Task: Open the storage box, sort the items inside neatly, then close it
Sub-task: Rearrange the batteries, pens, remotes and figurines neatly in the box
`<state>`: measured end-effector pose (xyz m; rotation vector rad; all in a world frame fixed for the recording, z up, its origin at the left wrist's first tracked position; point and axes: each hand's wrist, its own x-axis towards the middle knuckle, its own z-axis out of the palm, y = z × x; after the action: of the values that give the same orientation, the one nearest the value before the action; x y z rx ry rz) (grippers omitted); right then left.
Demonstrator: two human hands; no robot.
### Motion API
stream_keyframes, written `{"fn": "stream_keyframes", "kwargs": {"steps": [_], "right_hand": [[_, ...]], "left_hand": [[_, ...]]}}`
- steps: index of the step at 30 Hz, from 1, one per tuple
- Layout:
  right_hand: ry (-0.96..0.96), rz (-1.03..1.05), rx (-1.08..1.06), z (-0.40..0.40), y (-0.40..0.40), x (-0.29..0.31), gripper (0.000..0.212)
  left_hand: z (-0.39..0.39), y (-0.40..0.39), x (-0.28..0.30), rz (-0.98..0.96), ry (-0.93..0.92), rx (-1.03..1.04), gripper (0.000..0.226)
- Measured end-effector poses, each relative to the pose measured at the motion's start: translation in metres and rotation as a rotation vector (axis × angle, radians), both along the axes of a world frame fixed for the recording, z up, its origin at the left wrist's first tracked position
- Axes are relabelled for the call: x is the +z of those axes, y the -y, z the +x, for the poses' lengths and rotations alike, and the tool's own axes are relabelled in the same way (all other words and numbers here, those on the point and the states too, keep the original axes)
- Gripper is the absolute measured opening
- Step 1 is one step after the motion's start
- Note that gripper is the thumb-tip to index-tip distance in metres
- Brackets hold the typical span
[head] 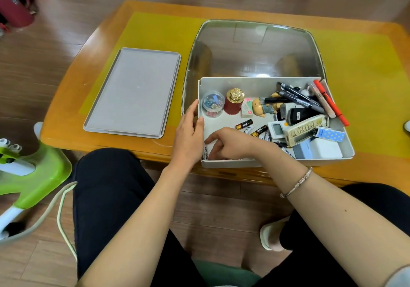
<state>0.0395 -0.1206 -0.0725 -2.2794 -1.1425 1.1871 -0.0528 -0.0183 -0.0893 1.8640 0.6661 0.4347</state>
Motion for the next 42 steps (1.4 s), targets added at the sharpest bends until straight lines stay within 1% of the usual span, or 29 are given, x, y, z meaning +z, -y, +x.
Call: {"fn": "stream_keyframes", "kwargs": {"steps": [4,7,11,14,16,20,22,23,26,28,31,35,39,42], "right_hand": [[0.014,-0.006,-0.032,0.001,0.004,0.000,0.055],[-0.033,-0.005,-0.034,-0.002,0.003,0.001,0.052],[-0.070,-0.002,-0.036,-0.003,0.003,0.004,0.057],[-0.081,0.025,-0.087,0.001,0.008,0.008,0.051],[-0.010,0.070,-0.163,0.007,0.014,0.013,0.039],[0.192,0.188,-0.435,0.025,0.031,0.022,0.018],[0.279,0.166,-0.474,0.030,0.037,0.022,0.009],[0.304,0.130,-0.469,0.030,0.039,0.022,0.009],[0.369,-0.047,-0.394,0.027,0.040,0.017,0.027],[0.445,-0.174,-0.328,0.023,0.039,0.014,0.039],[0.539,-0.263,-0.285,0.017,0.038,0.013,0.050],[0.563,-0.325,-0.220,0.009,0.030,0.012,0.056],[0.604,-0.363,-0.212,0.007,0.025,0.012,0.063],[0.593,-0.315,-0.189,0.007,0.026,0.008,0.055]], "left_hand": [[0.000,0.001,0.001,-0.013,-0.002,-0.006,0.045],[0.000,0.001,0.002,-0.009,0.000,-0.005,0.045],[0.000,0.000,0.002,-0.015,0.006,-0.005,0.045],[0.000,0.000,0.001,-0.008,-0.001,-0.005,0.045],[0.000,0.000,0.000,0.001,0.000,-0.008,0.045],[0.000,0.000,0.001,0.002,0.005,-0.005,0.045],[0.000,0.001,0.002,-0.001,0.009,-0.002,0.045],[0.000,0.000,0.002,-0.003,0.009,-0.002,0.045],[-0.001,0.001,0.003,-0.011,0.008,-0.007,0.045],[-0.001,0.002,0.003,-0.013,0.003,-0.008,0.045],[-0.001,0.001,0.004,-0.009,0.003,-0.007,0.045],[-0.002,0.002,0.004,-0.015,0.011,-0.005,0.045],[-0.002,0.002,0.005,-0.037,0.007,-0.014,0.046],[-0.002,0.001,0.005,-0.040,0.007,-0.017,0.046]]}}
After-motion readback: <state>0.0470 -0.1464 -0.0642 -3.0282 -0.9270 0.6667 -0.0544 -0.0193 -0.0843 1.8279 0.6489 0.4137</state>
